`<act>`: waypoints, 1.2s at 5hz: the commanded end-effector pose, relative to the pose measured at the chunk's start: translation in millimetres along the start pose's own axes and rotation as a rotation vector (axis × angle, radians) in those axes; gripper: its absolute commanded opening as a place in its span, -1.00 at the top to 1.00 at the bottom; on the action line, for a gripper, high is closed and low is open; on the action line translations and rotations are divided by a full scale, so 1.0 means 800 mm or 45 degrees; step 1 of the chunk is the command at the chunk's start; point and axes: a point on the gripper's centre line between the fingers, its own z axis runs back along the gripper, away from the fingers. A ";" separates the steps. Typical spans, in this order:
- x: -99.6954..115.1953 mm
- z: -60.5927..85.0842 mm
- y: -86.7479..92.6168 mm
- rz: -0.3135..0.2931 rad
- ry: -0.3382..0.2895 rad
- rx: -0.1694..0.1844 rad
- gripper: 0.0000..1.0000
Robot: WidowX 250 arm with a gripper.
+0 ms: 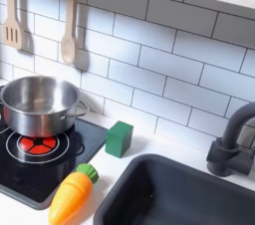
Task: Push button
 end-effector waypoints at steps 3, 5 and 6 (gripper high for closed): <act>0.030 -0.017 0.005 0.019 -0.059 -0.025 1.00; 0.048 -0.026 -0.003 0.003 -0.083 -0.035 1.00; 0.050 -0.034 -0.012 -0.007 -0.077 -0.054 1.00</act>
